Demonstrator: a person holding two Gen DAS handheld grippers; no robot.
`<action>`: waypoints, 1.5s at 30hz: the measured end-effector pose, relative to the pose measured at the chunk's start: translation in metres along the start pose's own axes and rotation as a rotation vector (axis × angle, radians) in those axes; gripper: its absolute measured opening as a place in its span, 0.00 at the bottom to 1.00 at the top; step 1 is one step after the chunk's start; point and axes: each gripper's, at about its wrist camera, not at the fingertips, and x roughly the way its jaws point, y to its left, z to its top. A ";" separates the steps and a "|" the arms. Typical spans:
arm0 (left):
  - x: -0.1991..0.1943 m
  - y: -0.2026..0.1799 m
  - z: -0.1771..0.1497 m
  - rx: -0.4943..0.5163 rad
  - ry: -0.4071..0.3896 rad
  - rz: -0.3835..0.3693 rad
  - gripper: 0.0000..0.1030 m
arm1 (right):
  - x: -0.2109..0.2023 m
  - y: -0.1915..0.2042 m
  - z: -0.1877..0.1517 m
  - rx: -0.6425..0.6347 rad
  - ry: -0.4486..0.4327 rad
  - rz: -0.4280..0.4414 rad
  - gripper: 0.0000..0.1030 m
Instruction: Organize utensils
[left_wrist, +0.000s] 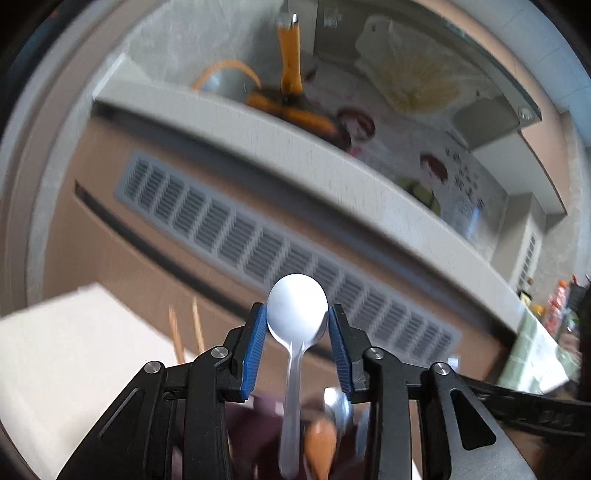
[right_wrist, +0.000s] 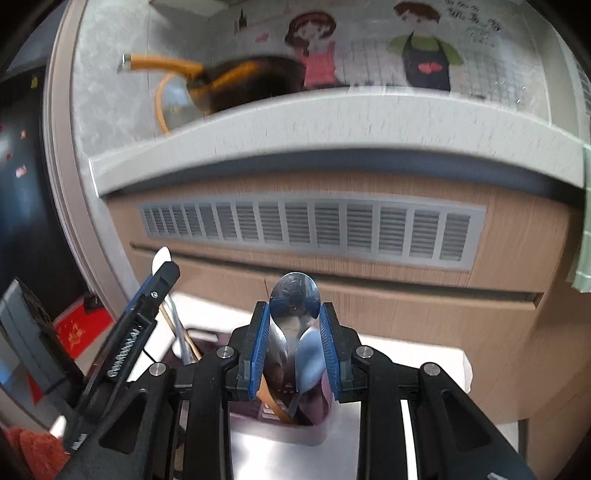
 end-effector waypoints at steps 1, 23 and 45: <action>0.000 0.002 -0.003 0.011 0.042 -0.007 0.41 | 0.007 0.001 -0.002 -0.013 0.028 0.017 0.27; -0.201 0.024 -0.008 0.430 0.395 0.191 0.56 | -0.110 0.092 -0.143 0.034 0.050 -0.145 0.29; -0.214 0.016 -0.013 0.426 0.432 0.155 0.56 | -0.138 0.104 -0.181 0.034 0.038 -0.229 0.29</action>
